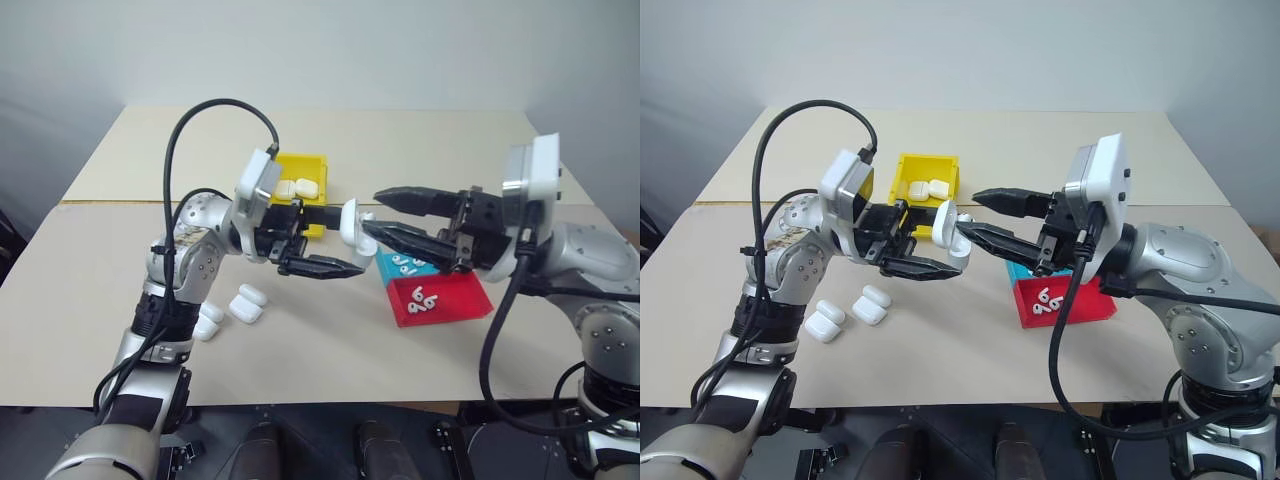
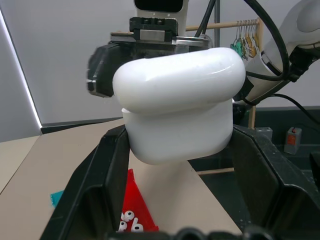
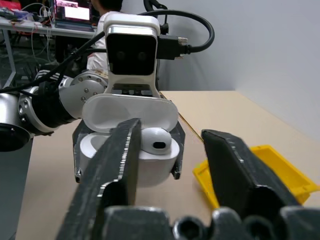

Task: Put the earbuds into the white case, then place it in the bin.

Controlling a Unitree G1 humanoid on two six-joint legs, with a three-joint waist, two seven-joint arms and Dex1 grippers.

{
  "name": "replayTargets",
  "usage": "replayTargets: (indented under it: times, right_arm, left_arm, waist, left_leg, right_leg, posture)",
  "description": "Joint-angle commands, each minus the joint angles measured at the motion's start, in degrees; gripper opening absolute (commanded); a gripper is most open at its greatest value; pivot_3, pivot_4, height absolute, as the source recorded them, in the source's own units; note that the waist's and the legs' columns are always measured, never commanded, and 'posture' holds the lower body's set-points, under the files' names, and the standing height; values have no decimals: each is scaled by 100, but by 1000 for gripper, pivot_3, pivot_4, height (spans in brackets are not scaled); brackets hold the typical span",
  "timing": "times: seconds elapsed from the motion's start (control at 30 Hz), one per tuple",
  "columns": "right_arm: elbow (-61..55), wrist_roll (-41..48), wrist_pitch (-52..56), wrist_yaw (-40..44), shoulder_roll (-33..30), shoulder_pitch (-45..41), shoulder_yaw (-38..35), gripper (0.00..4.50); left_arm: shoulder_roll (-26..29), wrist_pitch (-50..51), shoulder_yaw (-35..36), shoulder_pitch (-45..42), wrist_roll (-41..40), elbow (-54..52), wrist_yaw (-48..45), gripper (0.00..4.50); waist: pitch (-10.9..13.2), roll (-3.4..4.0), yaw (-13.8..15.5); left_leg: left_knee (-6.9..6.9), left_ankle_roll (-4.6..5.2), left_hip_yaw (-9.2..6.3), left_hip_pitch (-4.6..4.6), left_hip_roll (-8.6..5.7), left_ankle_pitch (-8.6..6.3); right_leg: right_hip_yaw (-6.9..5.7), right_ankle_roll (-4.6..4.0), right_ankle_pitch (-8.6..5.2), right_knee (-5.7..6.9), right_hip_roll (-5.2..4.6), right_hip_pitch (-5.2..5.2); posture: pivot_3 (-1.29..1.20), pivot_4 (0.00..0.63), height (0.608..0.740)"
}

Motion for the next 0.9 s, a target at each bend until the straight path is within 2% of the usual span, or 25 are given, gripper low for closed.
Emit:
replayTargets:
  times: [0.03,0.17,0.27,0.37,0.43,0.5,0.67,0.83,0.9]
  right_arm:
    - [-38,-16,-33,103,-81,-10,162,3176]
    - [251,-32,-140,157,-209,-182,-109,3176]
    - [831,-516,-385,515,-705,-426,-157,3176]
    - [1686,-1807,-1147,1409,-1590,-770,659,3176]
    - [2685,-2950,-1937,2081,-1838,-1348,1655,3176]
    - [3627,-3831,-2692,2636,-1770,-1967,2430,3176]
    - [5931,-5117,-4488,3595,-1012,-3212,3478,3176]
    - [8274,-6060,-6226,3923,-307,-4084,4047,3176]
    - [9002,-6376,-6576,3950,-33,-4339,4202,3176]
  left_arm:
    - [-94,-193,179,-124,-109,-94,38,2764]
    - [-115,-260,219,-133,-56,-43,72,2764]
    - [-52,-272,278,-99,-52,-44,65,2764]
    - [2,-278,335,-34,-45,-76,67,2764]
    - [19,-284,365,50,-52,-139,88,2764]
    - [27,-291,386,126,-60,-204,118,2764]
    - [19,-289,425,257,-79,-328,223,2764]
    - [37,-272,479,321,-90,-449,347,2764]
    - [86,-252,504,380,-105,-527,374,2764]
  waist:
    - [0,0,0]
    - [0,0,0]
    - [0,0,1]
    - [0,1,2]
    - [0,1,-5]
    - [-1,2,-83]
    - [1,4,-162]
    - [2,5,-153]
    - [2,6,-157]
  left_leg:
    - [0,0,0,0,0,0]
    - [1,0,0,0,0,0]
    - [1,0,1,0,0,0]
    - [0,0,5,0,-1,0]
    - [-2,0,5,2,1,0]
    - [-2,0,13,7,2,0]
    - [-5,0,17,3,3,0]
    - [-7,-1,15,-4,2,1]
    - [-8,-1,16,-5,3,1]
  right_leg:
    - [0,0,0,0,0,0]
    - [0,0,0,1,0,0]
    - [0,0,0,0,0,0]
    - [1,0,0,-1,-2,-2]
    - [0,0,0,-4,0,-1]
    - [6,-1,0,-4,0,-2]
    - [12,-1,0,-2,3,-12]
    - [8,-1,0,-13,-2,-12]
    - [6,0,-1,-17,-3,-12]
  posture:
    - [0,150,740]
    - [0,150,740]
    - [0,150,740]
    - [0,150,740]
    - [0,150,740]
    - [0,150,740]
    - [0,150,740]
    - [0,150,740]
    - [0,150,740]
